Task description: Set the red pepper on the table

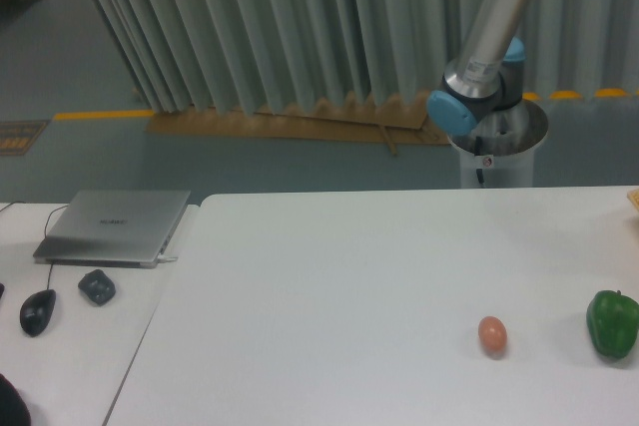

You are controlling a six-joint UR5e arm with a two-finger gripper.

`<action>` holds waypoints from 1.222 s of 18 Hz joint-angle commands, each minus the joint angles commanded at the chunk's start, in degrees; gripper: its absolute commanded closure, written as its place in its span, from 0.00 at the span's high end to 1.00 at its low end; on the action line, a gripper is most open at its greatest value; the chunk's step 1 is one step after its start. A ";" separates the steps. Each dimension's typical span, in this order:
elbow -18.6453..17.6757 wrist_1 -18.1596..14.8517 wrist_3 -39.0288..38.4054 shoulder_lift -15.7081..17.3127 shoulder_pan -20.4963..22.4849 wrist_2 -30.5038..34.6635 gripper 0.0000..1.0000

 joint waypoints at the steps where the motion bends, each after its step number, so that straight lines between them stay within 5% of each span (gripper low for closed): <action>1: 0.44 -1.14 0.00 0.18 -0.09 0.09 0.59; 11: 5.45 -12.75 -1.31 5.09 -6.49 0.26 0.59; 16: 6.16 -12.58 -5.09 5.01 -10.27 0.18 0.59; 22: 6.77 -9.08 -19.05 3.52 -17.91 -0.44 0.59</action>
